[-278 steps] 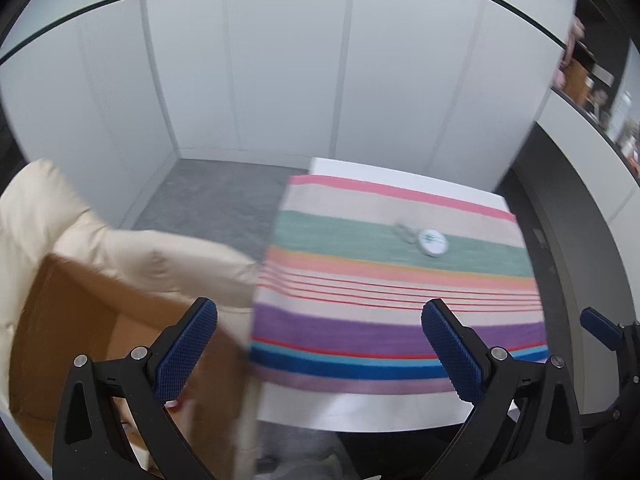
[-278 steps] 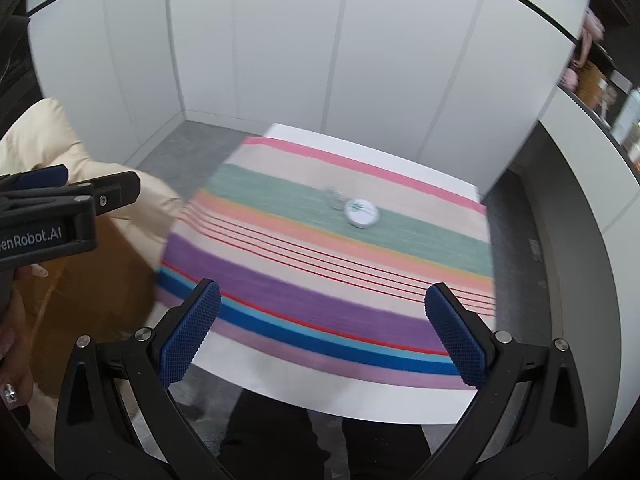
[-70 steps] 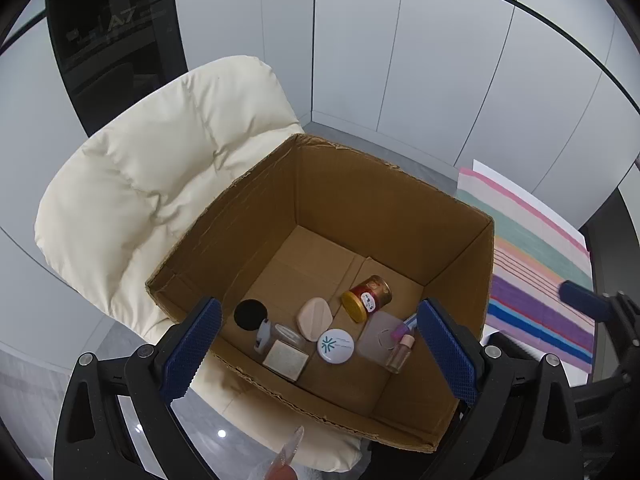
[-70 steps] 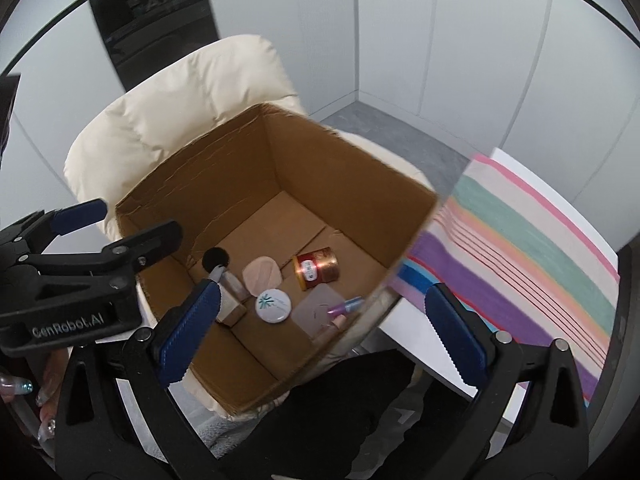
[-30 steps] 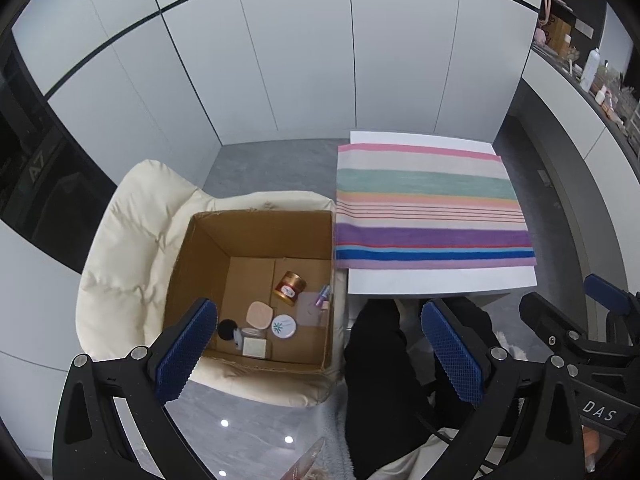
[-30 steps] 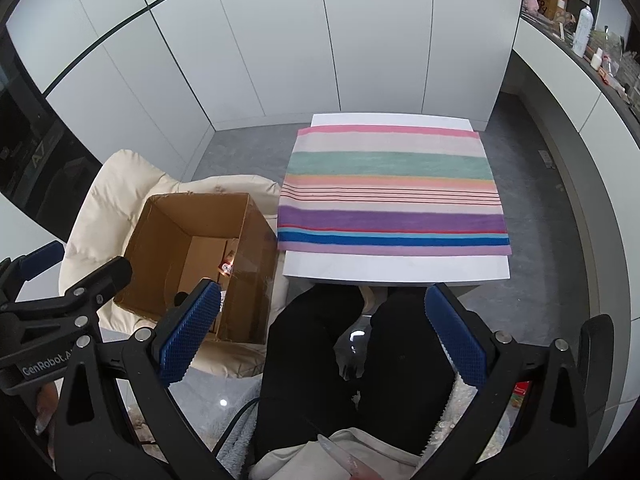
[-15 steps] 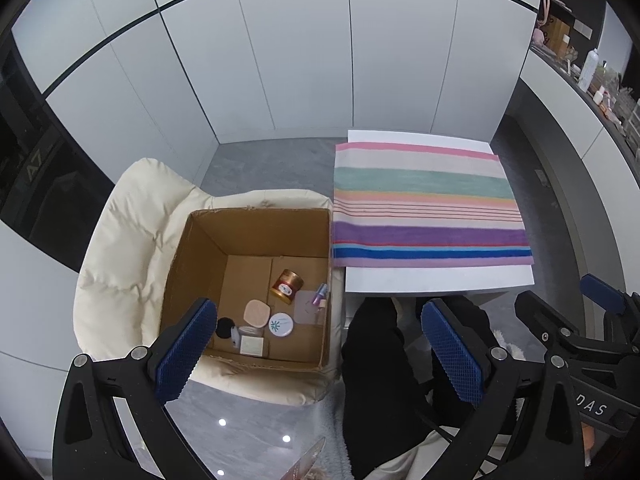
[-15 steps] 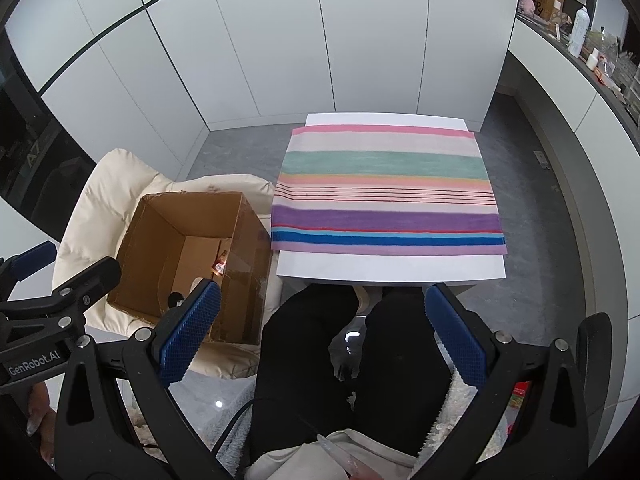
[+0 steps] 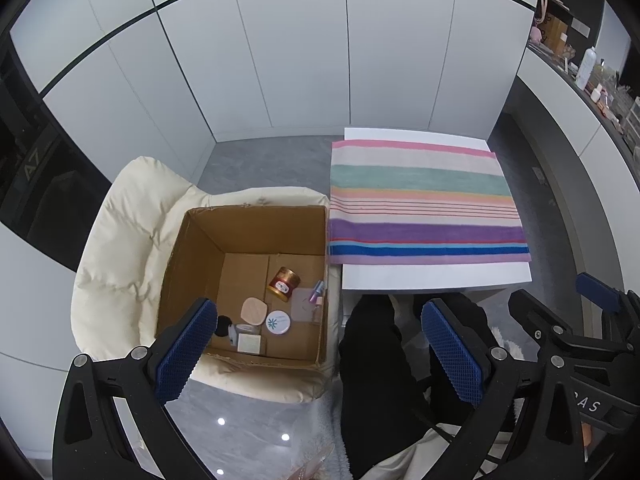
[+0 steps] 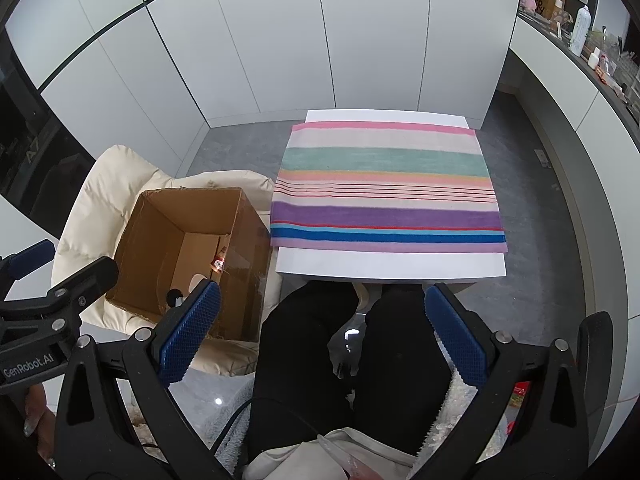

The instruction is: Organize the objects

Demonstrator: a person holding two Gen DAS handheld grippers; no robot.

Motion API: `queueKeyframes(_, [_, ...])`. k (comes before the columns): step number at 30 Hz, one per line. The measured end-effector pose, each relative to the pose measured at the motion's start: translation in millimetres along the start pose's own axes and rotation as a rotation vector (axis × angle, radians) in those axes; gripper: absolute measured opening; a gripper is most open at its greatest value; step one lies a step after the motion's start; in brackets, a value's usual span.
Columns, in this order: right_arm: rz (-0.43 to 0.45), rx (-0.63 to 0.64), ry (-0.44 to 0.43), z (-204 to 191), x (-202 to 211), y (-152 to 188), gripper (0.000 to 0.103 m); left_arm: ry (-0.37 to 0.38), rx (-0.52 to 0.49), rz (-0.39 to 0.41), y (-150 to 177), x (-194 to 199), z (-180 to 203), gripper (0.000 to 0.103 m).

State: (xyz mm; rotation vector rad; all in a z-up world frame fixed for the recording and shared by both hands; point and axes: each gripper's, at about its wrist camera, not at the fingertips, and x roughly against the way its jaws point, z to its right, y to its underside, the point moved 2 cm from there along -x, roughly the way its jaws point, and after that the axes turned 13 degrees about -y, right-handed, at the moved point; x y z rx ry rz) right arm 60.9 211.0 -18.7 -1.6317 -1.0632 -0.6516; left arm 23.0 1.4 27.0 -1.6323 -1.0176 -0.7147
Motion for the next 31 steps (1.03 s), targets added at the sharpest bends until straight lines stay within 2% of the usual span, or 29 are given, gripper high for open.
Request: queueKeyframes(31, [-0.013, -0.007, -0.001, 3.6, -6.1, 2.2, 0.103, 0.026, -0.009, -0.024, 3.0, -4.7, 6.3, 0.103])
